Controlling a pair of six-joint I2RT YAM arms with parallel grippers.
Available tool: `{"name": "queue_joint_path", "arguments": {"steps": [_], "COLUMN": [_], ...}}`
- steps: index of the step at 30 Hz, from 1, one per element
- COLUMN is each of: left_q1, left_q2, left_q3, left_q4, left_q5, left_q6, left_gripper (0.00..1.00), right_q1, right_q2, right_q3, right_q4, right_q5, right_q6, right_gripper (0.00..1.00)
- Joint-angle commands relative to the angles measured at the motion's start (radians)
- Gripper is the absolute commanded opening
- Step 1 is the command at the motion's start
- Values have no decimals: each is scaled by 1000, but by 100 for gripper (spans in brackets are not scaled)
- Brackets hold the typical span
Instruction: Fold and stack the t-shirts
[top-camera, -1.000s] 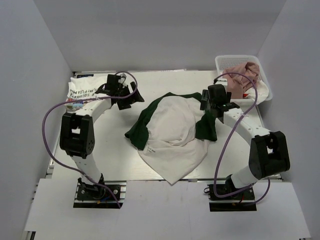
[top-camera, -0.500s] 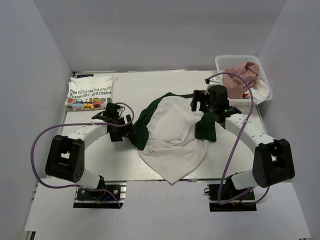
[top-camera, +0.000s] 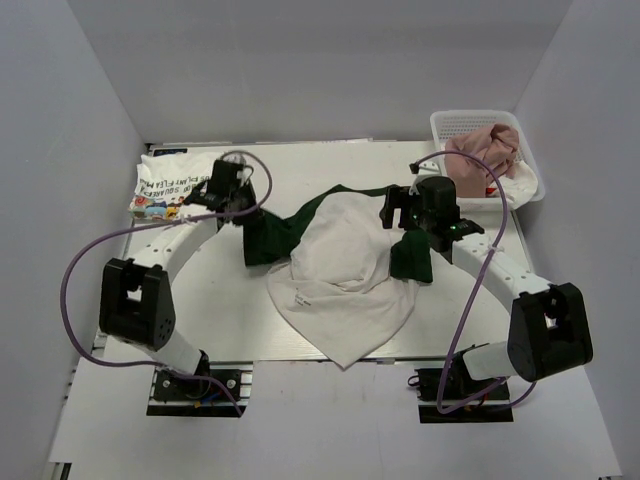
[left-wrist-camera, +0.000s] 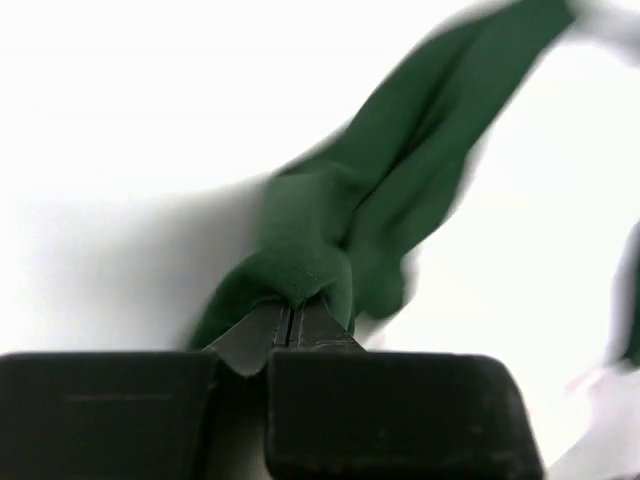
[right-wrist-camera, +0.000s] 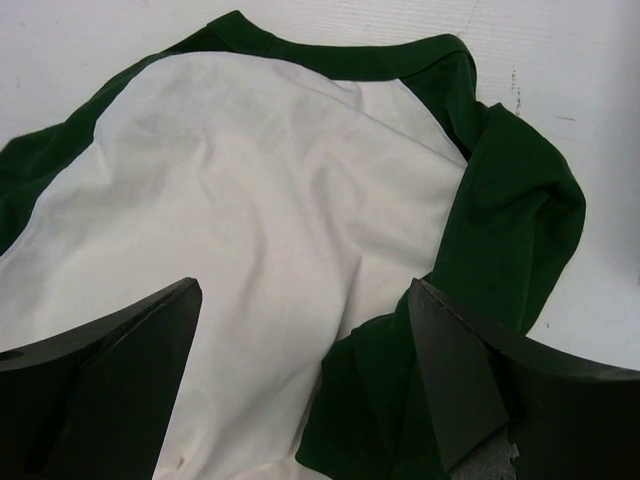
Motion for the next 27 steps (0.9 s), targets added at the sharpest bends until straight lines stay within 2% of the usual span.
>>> {"name": "queue_joint_path", "arguments": {"steps": [1, 4, 5, 6, 9, 10, 11, 12, 13, 16, 17, 18, 22, 25, 27], "left_q1": [-2, -2, -2, -2, -2, -2, -2, -2, -2, -12, -12, -12, -12, -22, -32], "left_q2": [72, 249, 298, 395, 533, 616, 652, 680, 689, 555, 489, 343, 19, -80, -93], "left_q3": [197, 418, 549, 611, 817, 866, 968, 1006, 1002, 809, 619, 518, 24, -144, -181], "left_q4": [82, 113, 113, 128, 159, 145, 63, 12, -27, -27, 37, 75, 214, 255, 246], "left_q5": [-29, 27, 56, 107, 193, 202, 215, 241, 241, 235, 224, 213, 216, 259, 259], "left_q6": [46, 80, 106, 106, 137, 147, 157, 175, 184, 204, 204, 190, 91, 100, 124], "left_gripper": [0, 0, 0, 0, 1, 20, 71, 98, 100, 100, 100, 100, 100, 100, 100], "right_q1": [-3, -6, -5, -6, -6, -8, -5, -6, -6, -2, -4, -3, -3, -1, -1], "right_q2": [-13, 15, 21, 33, 79, 85, 91, 110, 114, 125, 121, 124, 139, 150, 148], "right_q3": [-3, 4, 9, 17, 40, 46, 58, 69, 70, 61, 55, 54, 43, 51, 54], "right_q4": [53, 76, 69, 65, 55, 50, 46, 24, 23, 33, 38, 45, 68, 59, 59], "right_q5": [-12, -2, 18, 27, 40, 37, 35, 34, 31, 11, -1, -6, -50, -57, -64], "right_q6": [-8, -8, -10, -5, 1, 1, 1, 6, 7, 20, 23, 29, 44, 53, 52], "right_gripper": [90, 90, 90, 90, 90, 90, 90, 90, 90, 90, 90, 90, 90, 90, 90]}}
